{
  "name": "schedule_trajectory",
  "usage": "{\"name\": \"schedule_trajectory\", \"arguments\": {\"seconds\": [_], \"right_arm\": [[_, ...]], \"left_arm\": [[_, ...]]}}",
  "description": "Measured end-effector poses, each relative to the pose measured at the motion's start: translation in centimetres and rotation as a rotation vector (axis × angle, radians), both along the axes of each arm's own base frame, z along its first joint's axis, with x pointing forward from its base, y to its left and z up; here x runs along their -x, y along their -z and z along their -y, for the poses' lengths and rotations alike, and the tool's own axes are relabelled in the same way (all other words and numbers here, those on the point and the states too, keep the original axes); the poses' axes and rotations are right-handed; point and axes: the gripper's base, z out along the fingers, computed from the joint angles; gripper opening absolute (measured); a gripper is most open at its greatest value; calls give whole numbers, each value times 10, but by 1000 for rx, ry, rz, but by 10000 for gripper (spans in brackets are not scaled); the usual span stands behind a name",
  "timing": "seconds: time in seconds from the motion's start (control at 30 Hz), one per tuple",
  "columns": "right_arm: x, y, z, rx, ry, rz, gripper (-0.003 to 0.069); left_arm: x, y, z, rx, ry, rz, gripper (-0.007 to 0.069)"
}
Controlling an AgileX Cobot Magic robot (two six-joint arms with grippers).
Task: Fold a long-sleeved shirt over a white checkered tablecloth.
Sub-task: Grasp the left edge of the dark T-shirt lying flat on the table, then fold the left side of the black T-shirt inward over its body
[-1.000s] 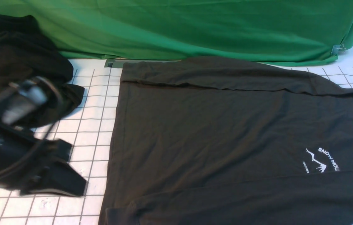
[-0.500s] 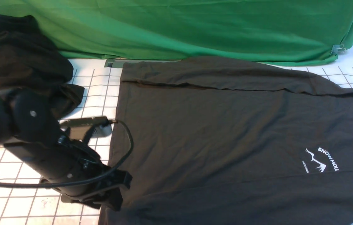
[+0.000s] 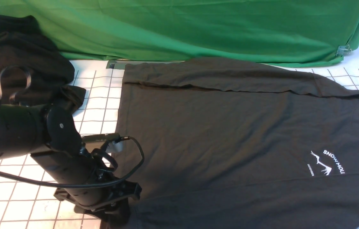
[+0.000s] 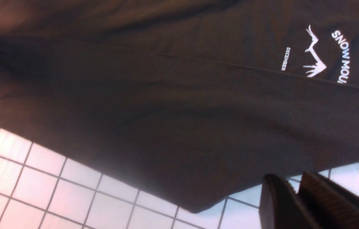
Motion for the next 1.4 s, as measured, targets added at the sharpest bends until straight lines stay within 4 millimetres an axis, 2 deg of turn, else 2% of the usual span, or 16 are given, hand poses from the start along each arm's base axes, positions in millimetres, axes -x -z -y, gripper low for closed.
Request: {"name": "schedule_trajectory", "arguments": {"seconds": [0.2,0.3,0.43,0.53,0.67,0.7,0.73,0.77,0.83,0.87,0.9,1.0,1.07,1.17,1.3,1.4], "right_arm": [[0,0,0,0,2,4,111],[0,0,0,-1,3,4,120],[0,0,0,-2,5,3,129],[0,0,0,-8,13,0,137],[0,0,0,-9,15,-1,149],[0,0,0,-9,15,-1,150],[-1,0,0,-9,16,0,157],[-1,0,0,-10,16,1,161],[-1,0,0,-10,18,8,169],[-1,0,0,-10,18,8,170],[-1,0,0,-10,19,11,176],[-2,0,0,-10,20,13,184],[-2,0,0,-11,21,13,191],[-2,0,0,-11,21,13,197],[-2,0,0,-11,21,13,209],[-2,3,0,-11,24,9,218]], "left_arm": [[1,0,3,30,10,-9,98],[3,-1,3,35,16,-30,23],[5,-10,3,47,30,-23,14],[-1,-54,4,94,29,71,14],[-32,-121,-7,138,-34,289,14],[-34,-122,-8,139,-42,293,14],[-52,-138,-19,143,-85,337,14],[-63,-141,-24,139,-105,347,14],[-82,-138,-29,126,-133,348,14],[-86,-134,-30,123,-137,340,14],[-102,-125,-30,109,-141,326,14],[-126,-107,-26,103,-146,296,14],[-145,-87,-23,90,-156,258,15],[-159,-66,-23,58,-175,221,19],[-174,-49,-28,-21,-227,213,50],[-190,-49,-33,-91,-246,278,146]]}}
